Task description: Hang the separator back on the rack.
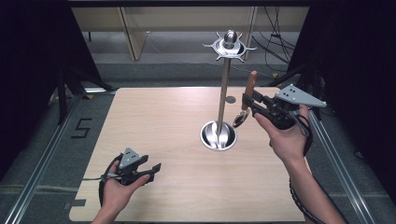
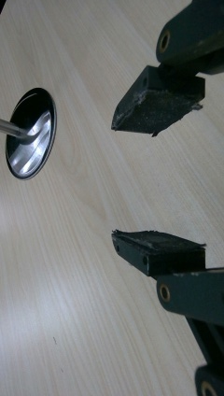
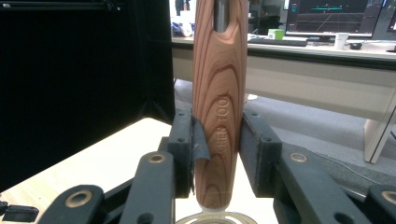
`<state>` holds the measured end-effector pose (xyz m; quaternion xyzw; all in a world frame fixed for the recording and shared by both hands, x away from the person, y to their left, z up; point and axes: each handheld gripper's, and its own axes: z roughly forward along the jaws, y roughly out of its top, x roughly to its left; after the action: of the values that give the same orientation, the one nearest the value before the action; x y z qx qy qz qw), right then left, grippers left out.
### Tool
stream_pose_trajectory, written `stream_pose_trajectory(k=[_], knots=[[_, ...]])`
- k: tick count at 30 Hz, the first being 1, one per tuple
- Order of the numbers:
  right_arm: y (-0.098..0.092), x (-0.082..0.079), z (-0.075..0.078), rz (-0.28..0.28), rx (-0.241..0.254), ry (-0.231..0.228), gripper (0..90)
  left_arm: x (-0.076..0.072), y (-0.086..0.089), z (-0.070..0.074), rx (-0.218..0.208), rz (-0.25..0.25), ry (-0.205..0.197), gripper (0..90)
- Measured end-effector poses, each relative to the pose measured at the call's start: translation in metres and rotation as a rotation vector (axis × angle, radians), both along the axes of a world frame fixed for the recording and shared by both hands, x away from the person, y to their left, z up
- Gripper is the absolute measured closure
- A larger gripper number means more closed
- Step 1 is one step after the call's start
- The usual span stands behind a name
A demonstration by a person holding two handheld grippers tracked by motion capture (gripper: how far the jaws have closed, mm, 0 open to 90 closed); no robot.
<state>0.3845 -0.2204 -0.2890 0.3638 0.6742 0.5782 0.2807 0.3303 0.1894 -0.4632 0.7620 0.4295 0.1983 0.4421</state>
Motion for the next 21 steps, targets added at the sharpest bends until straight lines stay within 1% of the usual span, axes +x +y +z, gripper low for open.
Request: stream_pose_trajectory(k=[1,4,5,8,9,12,14,15,18,19,21], knots=[[0.0002,-0.0011,0.0006,-0.004,0.003,0.012,68.4,0.0000,0.0000,0.0000,0.000,0.000,0.000,38.7],[-0.0006,0.0003,0.0015,-0.002,-0.004,0.008,68.4,0.0000,0.0001,0.0002,0.004,-0.003,0.000,38.7],[-0.0002,0.0006,0.0019,-0.011,-0.002,0.005,68.4,-0.0001,0.0002,0.0003,0.005,-0.003,-0.001,38.7],[-0.0005,0.0006,0.0028,-0.005,0.000,0.012,68.4,-0.0003,-0.0003,-0.0001,-0.006,0.007,0.004,38.7],[-0.0001,0.0008,0.0037,-0.002,0.003,0.011,68.4,0.0001,0.0002,0.0001,0.001,0.000,0.000,38.7],[0.0001,0.0012,0.0044,-0.010,0.002,0.004,68.4,0.0001,0.0002,0.0001,0.001,-0.001,0.000,38.7],[0.0010,0.0010,0.0049,-0.010,0.004,0.010,68.4,0.0002,0.0001,0.0000,-0.002,-0.001,-0.002,38.7],[0.0009,0.0017,0.0051,-0.008,-0.002,0.004,68.4,0.0002,0.0001,0.0000,-0.003,0.000,-0.001,38.7],[0.0019,0.0025,0.0053,-0.010,0.004,0.002,68.4,0.0008,0.0008,0.0001,0.005,-0.009,-0.008,38.7],[0.0019,0.0030,0.0052,-0.010,0.001,-0.005,68.4,0.0001,0.0002,0.0001,-0.003,-0.001,-0.001,38.7],[0.0031,0.0023,0.0050,-0.013,0.008,0.011,68.4,0.0009,0.0009,0.0002,0.005,-0.010,-0.008,38.7]])
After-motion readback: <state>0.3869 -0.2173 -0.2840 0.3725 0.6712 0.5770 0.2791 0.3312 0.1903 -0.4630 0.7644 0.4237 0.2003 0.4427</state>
